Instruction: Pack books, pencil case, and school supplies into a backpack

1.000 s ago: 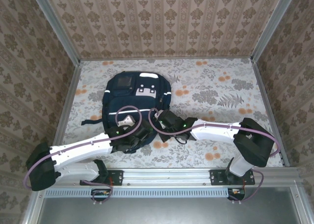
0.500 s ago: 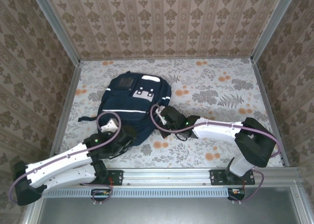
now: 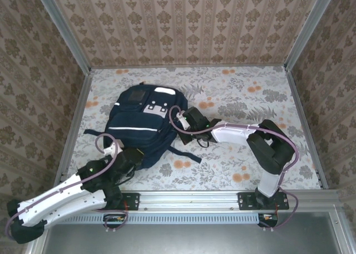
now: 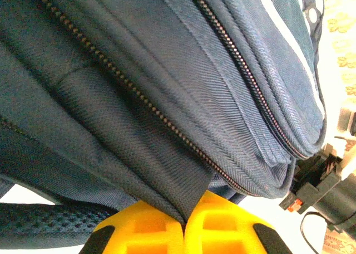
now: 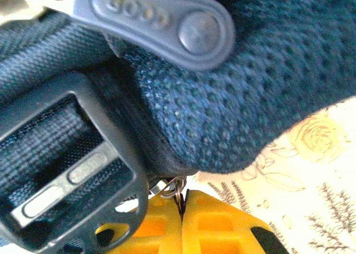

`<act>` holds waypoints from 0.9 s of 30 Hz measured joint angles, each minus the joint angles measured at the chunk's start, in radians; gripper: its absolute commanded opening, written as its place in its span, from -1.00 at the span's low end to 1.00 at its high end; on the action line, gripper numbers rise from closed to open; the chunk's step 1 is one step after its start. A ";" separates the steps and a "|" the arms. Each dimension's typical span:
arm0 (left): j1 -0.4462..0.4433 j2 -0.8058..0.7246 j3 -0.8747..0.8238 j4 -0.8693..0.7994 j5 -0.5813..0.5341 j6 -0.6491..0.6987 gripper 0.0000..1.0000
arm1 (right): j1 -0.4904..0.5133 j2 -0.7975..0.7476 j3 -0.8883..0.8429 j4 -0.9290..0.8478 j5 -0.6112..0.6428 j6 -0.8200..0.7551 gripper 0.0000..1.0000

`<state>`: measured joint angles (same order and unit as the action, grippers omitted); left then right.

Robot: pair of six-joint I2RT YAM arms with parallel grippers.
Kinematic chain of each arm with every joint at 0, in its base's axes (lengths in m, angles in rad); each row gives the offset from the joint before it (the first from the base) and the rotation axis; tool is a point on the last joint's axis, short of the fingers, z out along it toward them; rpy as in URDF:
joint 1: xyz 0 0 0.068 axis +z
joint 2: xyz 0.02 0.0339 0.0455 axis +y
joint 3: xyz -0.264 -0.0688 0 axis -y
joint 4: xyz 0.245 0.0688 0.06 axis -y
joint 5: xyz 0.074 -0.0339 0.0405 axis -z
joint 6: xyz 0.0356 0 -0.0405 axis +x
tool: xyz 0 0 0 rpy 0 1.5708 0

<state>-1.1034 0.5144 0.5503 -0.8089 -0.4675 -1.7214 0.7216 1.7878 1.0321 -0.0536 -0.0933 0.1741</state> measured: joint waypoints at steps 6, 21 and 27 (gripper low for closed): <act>0.017 0.158 -0.031 0.236 0.037 0.041 -1.00 | -0.081 0.003 0.039 -0.037 0.011 -0.007 -0.51; 0.087 0.769 0.339 0.481 0.188 0.277 0.51 | -0.217 -0.437 -0.062 -0.154 0.224 0.054 0.63; 0.153 0.780 0.484 0.410 0.232 0.454 1.00 | -0.230 -0.720 -0.188 -0.163 0.312 0.085 0.99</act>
<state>-0.9508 1.2942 1.0344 -0.3985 -0.2359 -1.2678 0.4919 1.0676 0.8444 -0.2165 0.2188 0.2596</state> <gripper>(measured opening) 0.991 0.981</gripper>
